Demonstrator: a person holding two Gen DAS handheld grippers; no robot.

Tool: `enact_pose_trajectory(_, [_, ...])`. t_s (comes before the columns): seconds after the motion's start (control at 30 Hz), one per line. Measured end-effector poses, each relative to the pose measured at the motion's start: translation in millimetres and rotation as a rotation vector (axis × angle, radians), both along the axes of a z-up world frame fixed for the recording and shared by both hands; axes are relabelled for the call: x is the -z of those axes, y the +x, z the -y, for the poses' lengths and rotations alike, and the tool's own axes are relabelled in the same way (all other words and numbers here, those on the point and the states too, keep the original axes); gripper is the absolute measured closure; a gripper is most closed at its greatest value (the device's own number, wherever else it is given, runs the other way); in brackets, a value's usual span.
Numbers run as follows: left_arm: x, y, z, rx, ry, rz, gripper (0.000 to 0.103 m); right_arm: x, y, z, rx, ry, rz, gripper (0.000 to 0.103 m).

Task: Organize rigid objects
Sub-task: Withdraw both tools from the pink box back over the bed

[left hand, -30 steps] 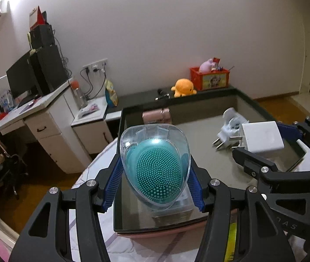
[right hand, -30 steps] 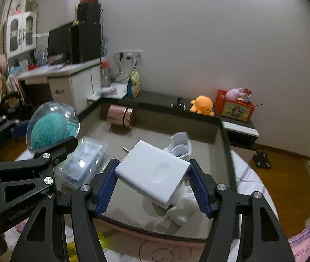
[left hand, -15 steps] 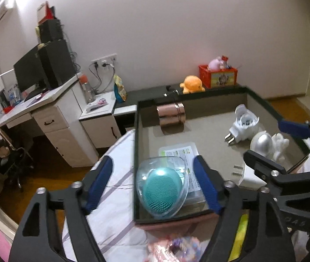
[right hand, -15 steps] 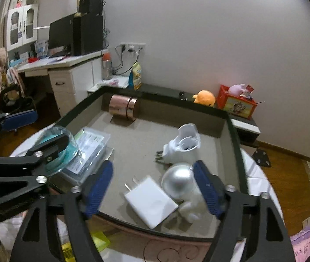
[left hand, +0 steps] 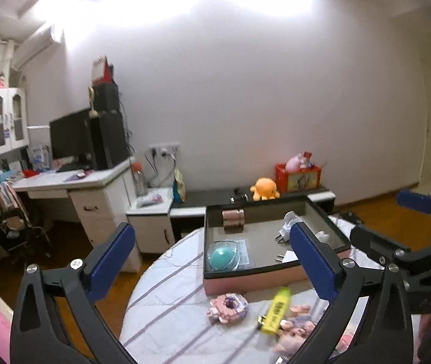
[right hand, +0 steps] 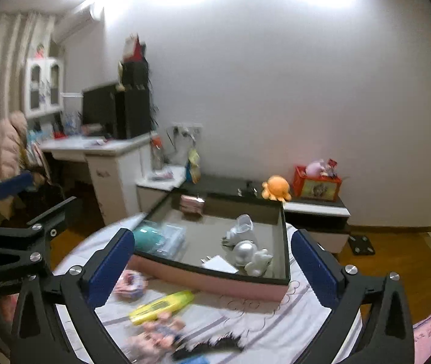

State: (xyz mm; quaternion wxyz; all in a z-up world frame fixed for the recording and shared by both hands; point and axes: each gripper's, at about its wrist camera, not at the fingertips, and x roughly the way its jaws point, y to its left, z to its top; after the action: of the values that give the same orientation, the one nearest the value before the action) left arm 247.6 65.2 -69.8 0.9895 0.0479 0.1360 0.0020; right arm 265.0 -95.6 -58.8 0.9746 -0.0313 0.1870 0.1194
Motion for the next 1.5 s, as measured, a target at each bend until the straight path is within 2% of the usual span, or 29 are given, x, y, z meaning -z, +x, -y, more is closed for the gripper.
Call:
enact_pose_trajectory(0.1, [-6,-32,5,-0.026,0.029,0.057,0.0,-9,-36,0,-0.001,-0.001,0.04,0.0])
enact_pose_trajectory(0.17, [-8,-55,6,-0.033,0.012,0.086,0.0,-13,-58,0,0.023,-0.013,0.071,0.0])
enact_pose_trajectory(0.3, [-6,-86,5,-0.004,-0.056,0.091,0.0,-18,-97,4,0.052,0.0,0.114,0.0])
enact_pose_trajectory(0.47, [3,-115,13,0.009,-0.03,0.1,0.0,-9,-135,8,0.085,-0.006,0.146,0.0])
enact_pose_trajectory(0.7, [11,-127,25,0.017,0.003,0.085,0.0,4,-154,18,0.109,0.002,0.13,0.0])
enact_pose_trajectory(0.93, [20,-124,30,0.033,-0.003,0.056,0.0,11,-161,24,0.134,-0.018,0.124,0.0])
enact_pose_trajectory(1.1, [40,-111,32,0.06,0.003,-0.021,0.0,28,-152,30,0.137,-0.016,0.071,0.0])
enact_pose_trajectory(1.3, [85,-76,23,0.098,-0.056,-0.21,0.0,68,-127,39,0.169,-0.026,-0.049,0.0])
enact_pose_trajectory(1.5, [129,-44,26,0.087,-0.063,-0.365,0.0,111,-97,50,0.194,-0.022,-0.192,0.0])
